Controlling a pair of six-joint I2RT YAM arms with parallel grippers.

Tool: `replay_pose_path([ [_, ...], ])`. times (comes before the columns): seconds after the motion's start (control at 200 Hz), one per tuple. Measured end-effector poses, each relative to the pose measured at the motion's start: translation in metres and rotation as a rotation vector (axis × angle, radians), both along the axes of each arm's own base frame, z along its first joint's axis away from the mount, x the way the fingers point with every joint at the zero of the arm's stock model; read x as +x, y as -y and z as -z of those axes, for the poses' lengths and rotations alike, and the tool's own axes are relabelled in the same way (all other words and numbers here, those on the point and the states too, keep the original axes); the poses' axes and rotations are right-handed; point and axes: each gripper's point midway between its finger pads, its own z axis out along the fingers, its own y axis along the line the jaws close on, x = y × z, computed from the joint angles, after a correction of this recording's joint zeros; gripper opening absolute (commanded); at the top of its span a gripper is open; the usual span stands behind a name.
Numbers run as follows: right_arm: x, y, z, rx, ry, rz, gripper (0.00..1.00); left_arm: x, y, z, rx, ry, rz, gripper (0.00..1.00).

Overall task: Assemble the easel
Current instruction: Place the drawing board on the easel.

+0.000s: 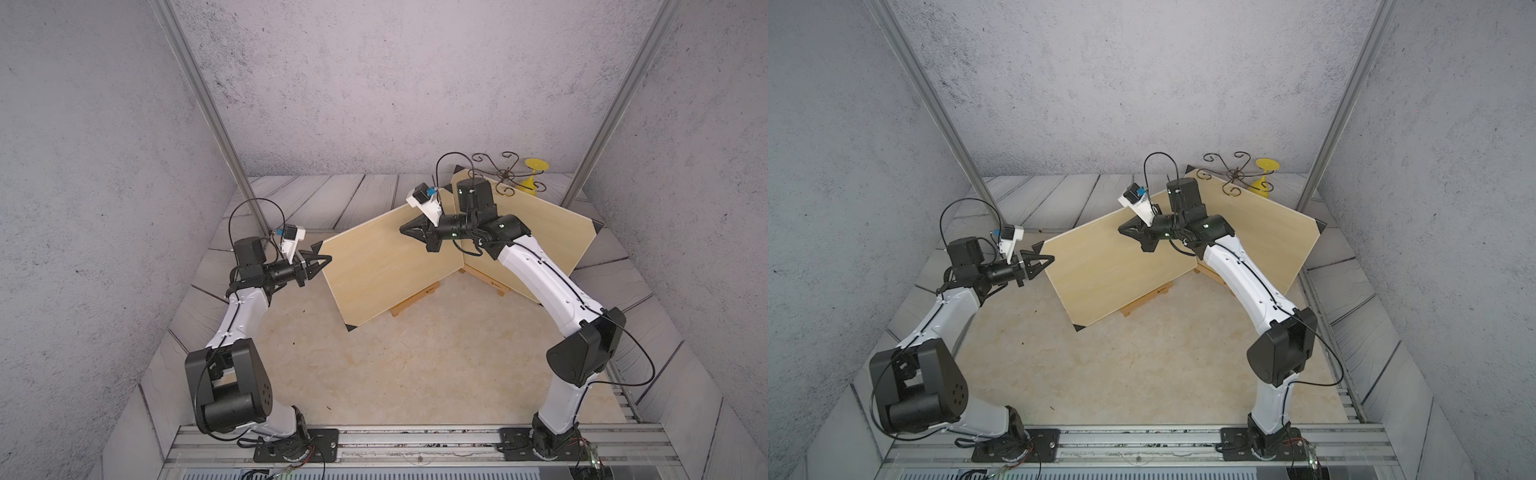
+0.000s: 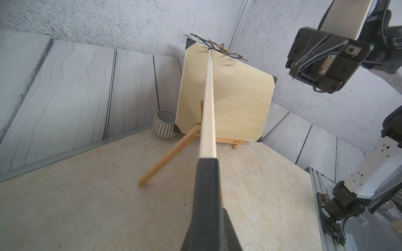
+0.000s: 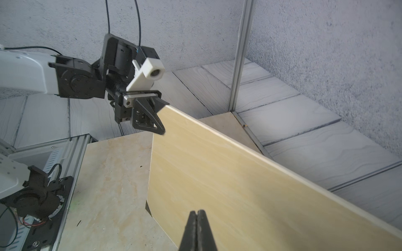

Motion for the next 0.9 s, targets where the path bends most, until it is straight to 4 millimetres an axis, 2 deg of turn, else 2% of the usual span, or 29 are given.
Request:
replay_pose_path([
  [0.045, 0.005, 0.002, 0.009, -0.012, -0.014, 0.036, 0.00, 0.000, 0.000, 0.000, 0.003, -0.007, 0.001, 0.00],
  [0.095, 0.011, 0.005, 0.017, -0.022, -0.030, 0.078, 0.06, 0.001, -0.001, -0.001, 0.006, -0.014, 0.003, 0.00],
  [0.275, 0.026, 0.017, 0.051, -0.043, -0.103, 0.228, 0.07, 0.006, -0.003, -0.002, 0.016, -0.040, 0.002, 0.00],
  [0.42, 0.037, 0.026, 0.076, -0.061, -0.146, 0.327, 0.14, 0.005, -0.004, -0.001, 0.026, -0.056, -0.004, 0.02],
  [0.515, 0.045, 0.034, 0.088, -0.070, -0.168, 0.406, 0.25, 0.005, -0.005, -0.002, 0.028, -0.069, -0.011, 0.11],
  [0.6, 0.051, 0.041, 0.098, -0.073, -0.195, 0.475, 0.29, 0.006, -0.005, -0.003, 0.032, -0.066, -0.018, 0.16],
  [0.666, 0.054, 0.046, 0.108, -0.067, -0.228, 0.529, 0.36, 0.011, -0.009, -0.001, 0.058, -0.054, -0.046, 0.27],
  [0.901, 0.057, 0.075, 0.160, -0.059, -0.396, 0.751, 0.43, 0.027, -0.025, 0.010, 0.145, -0.043, -0.157, 0.41],
])
